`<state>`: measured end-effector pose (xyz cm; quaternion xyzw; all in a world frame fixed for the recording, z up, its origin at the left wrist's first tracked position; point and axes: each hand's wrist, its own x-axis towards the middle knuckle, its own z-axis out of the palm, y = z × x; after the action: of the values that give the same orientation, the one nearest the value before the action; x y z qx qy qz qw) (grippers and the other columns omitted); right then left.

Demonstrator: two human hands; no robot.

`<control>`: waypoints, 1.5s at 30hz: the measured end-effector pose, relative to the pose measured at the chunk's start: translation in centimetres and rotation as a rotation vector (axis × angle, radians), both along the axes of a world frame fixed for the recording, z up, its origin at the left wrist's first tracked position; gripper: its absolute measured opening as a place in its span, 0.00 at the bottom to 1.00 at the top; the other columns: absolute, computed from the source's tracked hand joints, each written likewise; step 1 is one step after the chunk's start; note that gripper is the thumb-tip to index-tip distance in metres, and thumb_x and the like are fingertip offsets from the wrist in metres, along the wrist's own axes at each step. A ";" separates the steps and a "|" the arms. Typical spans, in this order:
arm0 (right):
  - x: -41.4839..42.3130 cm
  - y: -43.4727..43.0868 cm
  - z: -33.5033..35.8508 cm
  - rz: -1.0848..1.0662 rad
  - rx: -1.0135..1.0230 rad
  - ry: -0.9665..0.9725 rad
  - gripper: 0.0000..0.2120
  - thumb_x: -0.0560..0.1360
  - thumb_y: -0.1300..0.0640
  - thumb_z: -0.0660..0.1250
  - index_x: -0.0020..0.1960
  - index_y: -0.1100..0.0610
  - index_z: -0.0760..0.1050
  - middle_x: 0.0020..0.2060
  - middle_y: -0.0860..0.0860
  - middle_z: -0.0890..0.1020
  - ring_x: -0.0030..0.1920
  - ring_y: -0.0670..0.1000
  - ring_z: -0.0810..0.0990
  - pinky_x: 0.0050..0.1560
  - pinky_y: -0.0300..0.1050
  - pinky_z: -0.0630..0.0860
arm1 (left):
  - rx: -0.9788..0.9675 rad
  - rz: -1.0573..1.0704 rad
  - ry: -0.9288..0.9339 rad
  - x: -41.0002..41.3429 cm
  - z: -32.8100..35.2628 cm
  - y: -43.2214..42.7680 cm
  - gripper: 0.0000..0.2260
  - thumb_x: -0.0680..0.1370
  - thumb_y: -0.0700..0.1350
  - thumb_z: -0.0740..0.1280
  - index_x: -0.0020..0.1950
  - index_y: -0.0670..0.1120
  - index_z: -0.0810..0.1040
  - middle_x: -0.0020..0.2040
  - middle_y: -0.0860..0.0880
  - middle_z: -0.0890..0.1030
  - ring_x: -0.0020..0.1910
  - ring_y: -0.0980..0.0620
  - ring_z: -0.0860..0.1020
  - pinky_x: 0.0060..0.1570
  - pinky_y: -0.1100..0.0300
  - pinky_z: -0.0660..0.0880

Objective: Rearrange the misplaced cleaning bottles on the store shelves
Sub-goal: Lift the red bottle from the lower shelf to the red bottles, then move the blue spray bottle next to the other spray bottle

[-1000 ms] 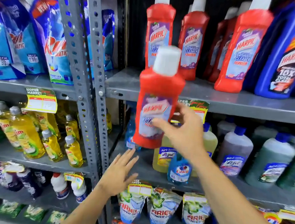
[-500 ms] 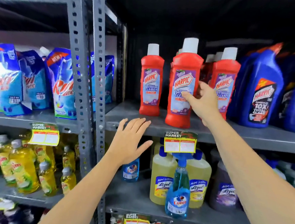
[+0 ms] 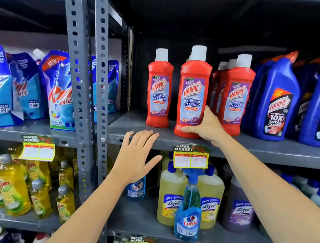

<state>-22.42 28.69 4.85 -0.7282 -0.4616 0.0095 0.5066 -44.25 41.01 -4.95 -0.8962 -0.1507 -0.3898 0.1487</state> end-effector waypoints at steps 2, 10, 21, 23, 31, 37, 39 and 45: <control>0.6 0.9 0.0 -0.010 0.001 0.003 0.42 0.60 0.56 0.84 0.67 0.56 0.67 0.62 0.51 0.80 0.58 0.49 0.77 0.60 0.44 0.73 | -0.011 -0.008 -0.007 0.0 0.0 0.0 0.26 0.81 0.59 0.56 0.73 0.44 0.68 0.69 0.46 0.72 0.69 0.46 0.67 0.70 0.44 0.56; 3.9 3.7 -0.2 0.019 -0.027 0.062 0.40 0.63 0.59 0.83 0.68 0.56 0.65 0.61 0.51 0.79 0.62 0.52 0.78 0.64 0.47 0.74 | -0.029 -0.013 0.008 -0.1 -0.1 0.2 0.26 0.82 0.59 0.54 0.74 0.45 0.67 0.70 0.46 0.71 0.70 0.47 0.66 0.70 0.45 0.56; 4.9 3.6 -0.5 0.137 -0.024 0.170 0.38 0.69 0.66 0.77 0.72 0.57 0.62 0.62 0.51 0.76 0.62 0.50 0.76 0.66 0.47 0.72 | -0.030 0.013 0.010 0.0 0.0 -0.1 0.26 0.82 0.59 0.54 0.74 0.45 0.66 0.70 0.47 0.71 0.70 0.46 0.66 0.71 0.46 0.55; 4.9 3.7 -0.5 0.141 -0.028 0.170 0.38 0.70 0.65 0.77 0.73 0.57 0.61 0.63 0.51 0.76 0.62 0.49 0.75 0.66 0.46 0.71 | -0.033 0.014 0.007 0.0 0.0 -0.1 0.26 0.82 0.59 0.54 0.74 0.45 0.67 0.70 0.47 0.71 0.70 0.46 0.66 0.71 0.46 0.55; 4.7 3.9 -0.5 0.142 -0.062 0.164 0.39 0.74 0.64 0.73 0.76 0.57 0.55 0.65 0.51 0.72 0.62 0.47 0.71 0.62 0.41 0.67 | -0.047 0.015 -0.021 0.3 -0.2 -0.1 0.25 0.82 0.59 0.52 0.74 0.46 0.68 0.70 0.47 0.71 0.70 0.47 0.66 0.71 0.47 0.53; 5.0 4.2 -0.7 0.137 -0.049 0.183 0.40 0.73 0.63 0.74 0.77 0.57 0.55 0.71 0.55 0.72 0.64 0.49 0.72 0.67 0.46 0.69 | -0.038 0.014 -0.013 0.3 -0.4 0.1 0.25 0.82 0.59 0.52 0.73 0.46 0.67 0.70 0.47 0.71 0.70 0.47 0.66 0.71 0.47 0.52; 4.8 4.0 -0.7 0.112 -0.068 0.156 0.41 0.73 0.60 0.75 0.78 0.57 0.55 0.72 0.54 0.72 0.65 0.49 0.72 0.67 0.46 0.68 | -0.031 0.019 -0.008 0.2 -0.4 0.1 0.26 0.82 0.59 0.51 0.74 0.46 0.67 0.70 0.47 0.71 0.70 0.47 0.65 0.71 0.47 0.53; 2.7 -0.2 -1.1 -0.118 -0.012 -0.049 0.39 0.78 0.48 0.68 0.80 0.61 0.52 0.73 0.59 0.71 0.72 0.57 0.70 0.71 0.49 0.66 | -0.055 0.049 -0.076 0.0 -2.2 -1.2 0.29 0.83 0.59 0.52 0.79 0.43 0.58 0.79 0.43 0.58 0.78 0.45 0.52 0.74 0.41 0.46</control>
<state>-19.75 28.48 3.74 -0.7571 -0.4301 -0.0355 0.4905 -44.28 39.84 -7.11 -0.8805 -0.1890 -0.4155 0.1277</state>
